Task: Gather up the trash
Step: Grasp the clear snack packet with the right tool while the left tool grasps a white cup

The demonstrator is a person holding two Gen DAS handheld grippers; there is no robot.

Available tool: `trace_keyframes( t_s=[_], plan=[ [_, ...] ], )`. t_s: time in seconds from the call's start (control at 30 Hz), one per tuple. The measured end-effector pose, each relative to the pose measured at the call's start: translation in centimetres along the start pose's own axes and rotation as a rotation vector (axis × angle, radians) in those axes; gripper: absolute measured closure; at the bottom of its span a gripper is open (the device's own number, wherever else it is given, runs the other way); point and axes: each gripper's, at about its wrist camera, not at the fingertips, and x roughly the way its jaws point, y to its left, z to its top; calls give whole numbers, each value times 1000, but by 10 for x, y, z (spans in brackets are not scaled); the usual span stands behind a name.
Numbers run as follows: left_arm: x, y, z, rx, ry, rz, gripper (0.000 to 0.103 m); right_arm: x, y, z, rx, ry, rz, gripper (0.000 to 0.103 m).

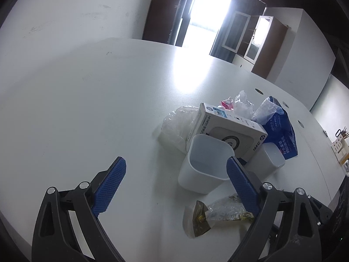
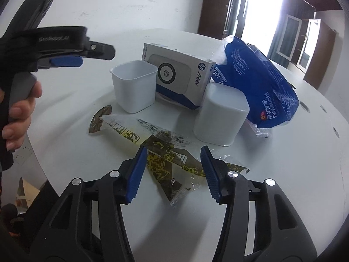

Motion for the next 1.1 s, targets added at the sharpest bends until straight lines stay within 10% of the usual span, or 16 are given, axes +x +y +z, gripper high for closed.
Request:
trace_keyframes(
  t_s=[0.23,0.43,1.1],
  plan=[
    [42,-5,9,-14,119,11,33,18,-2,4,-2,62,39,77],
    [47,-2,0,-11,163,-9,94,20,2,-3,-16,74,38,99],
    [-109,9,-49,-60,-107,-99,96,-50,-8,-40,231,-79,123,102]
  ],
)
